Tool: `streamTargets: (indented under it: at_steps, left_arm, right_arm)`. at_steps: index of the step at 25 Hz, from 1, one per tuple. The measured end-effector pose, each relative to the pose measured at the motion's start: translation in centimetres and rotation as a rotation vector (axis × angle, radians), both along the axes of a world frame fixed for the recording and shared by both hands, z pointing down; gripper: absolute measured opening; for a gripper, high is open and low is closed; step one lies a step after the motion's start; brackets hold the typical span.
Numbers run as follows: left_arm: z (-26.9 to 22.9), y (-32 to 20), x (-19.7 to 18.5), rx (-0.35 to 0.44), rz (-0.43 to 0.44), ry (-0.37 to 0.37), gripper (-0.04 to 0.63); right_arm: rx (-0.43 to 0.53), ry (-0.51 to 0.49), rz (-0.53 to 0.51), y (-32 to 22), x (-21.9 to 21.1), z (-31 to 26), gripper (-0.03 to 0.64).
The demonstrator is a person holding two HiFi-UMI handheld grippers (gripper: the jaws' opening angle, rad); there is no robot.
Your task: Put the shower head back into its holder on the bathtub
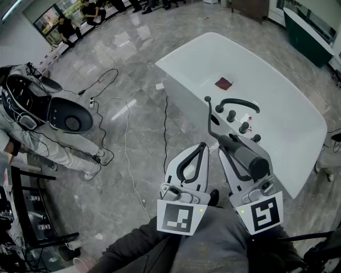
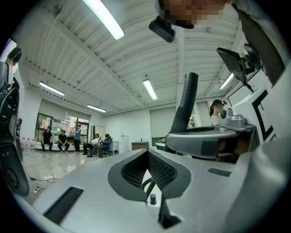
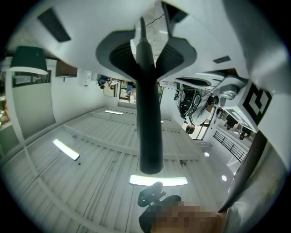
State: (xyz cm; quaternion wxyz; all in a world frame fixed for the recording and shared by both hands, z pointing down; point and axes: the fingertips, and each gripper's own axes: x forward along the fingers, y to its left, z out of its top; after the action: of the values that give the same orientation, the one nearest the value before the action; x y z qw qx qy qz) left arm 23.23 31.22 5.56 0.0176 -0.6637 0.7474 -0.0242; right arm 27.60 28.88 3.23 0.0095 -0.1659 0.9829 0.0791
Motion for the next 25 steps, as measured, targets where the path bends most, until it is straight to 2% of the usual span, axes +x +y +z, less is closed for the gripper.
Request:
streamTargets:
  at_steps: [3,11,18,25]
  left_arm:
    - [0.1,-0.5,0.3,-0.002,0.000,-0.013,0.003]
    - [0.9,-1.3,0.7,-0.011,-0.032,0.006,0.003]
    - [1.8,-2.1,0.6,-0.025,-0.080,0.008,0.003]
    - [2.7,-3.6,-2.4,-0.017,-0.092,0.026,0.003]
  right_arm:
    - [0.003,-0.005,-0.004,-0.5,0.3,0.0,0.143]
    - [-0.027,-0.017,-0.033,-1.4,0.7,0.6,0.143]
    - [0.007,-0.026,-0.078,-2.2,0.7,0.1,0.143]
    - [0.007,-0.022,-0.090,-3.4,-2.0,0.4,0.143]
